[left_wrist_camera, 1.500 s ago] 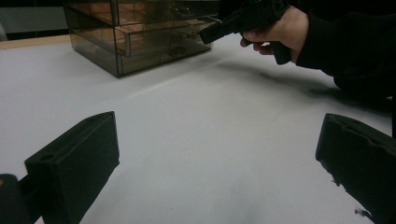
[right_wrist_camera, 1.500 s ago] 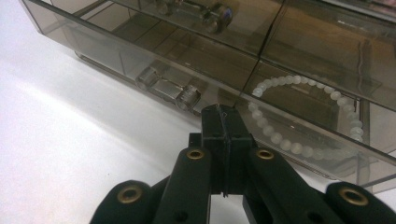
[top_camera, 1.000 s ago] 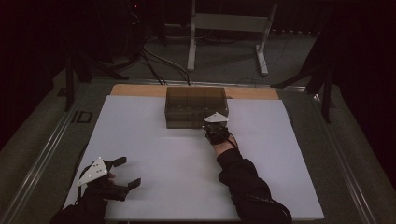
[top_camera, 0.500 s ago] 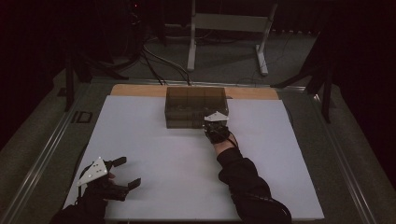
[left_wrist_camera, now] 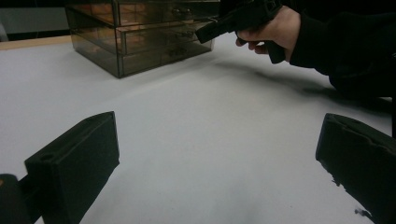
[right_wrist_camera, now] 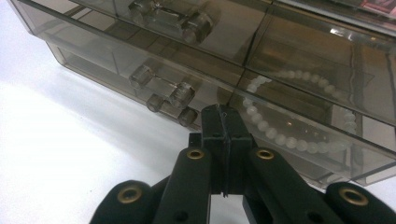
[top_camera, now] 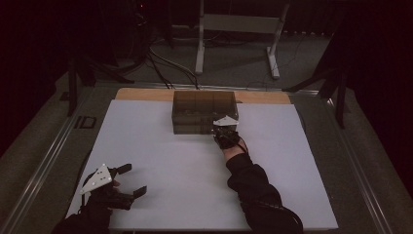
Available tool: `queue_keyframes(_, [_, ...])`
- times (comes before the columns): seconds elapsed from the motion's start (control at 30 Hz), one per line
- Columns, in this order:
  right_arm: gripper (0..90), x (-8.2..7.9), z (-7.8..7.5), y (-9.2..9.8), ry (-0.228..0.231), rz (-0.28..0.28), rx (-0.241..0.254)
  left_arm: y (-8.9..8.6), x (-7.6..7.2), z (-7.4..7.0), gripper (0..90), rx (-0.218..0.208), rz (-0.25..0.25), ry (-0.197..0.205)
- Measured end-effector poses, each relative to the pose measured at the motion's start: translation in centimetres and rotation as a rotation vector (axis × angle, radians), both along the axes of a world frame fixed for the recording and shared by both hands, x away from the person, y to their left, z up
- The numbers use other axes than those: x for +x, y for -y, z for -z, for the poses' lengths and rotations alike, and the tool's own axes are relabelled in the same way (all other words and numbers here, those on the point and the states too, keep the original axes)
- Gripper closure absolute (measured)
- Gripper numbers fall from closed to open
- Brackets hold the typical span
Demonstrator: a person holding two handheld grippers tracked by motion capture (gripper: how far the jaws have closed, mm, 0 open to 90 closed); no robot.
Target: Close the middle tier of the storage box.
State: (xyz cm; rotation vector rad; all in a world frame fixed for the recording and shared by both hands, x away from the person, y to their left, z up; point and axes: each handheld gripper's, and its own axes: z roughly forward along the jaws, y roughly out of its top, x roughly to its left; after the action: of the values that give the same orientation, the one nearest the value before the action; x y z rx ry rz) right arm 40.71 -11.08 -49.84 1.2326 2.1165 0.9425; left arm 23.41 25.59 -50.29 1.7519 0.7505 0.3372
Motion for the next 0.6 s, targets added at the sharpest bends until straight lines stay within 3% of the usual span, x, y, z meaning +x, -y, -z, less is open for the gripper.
queue_keyframes(0.6, [90.0, 0.42, -0.18, -0.10, 0.003, 0.007, -0.003, -0.03, -0.01, -0.01, 1.0, -0.001, 0.000, -0.001])
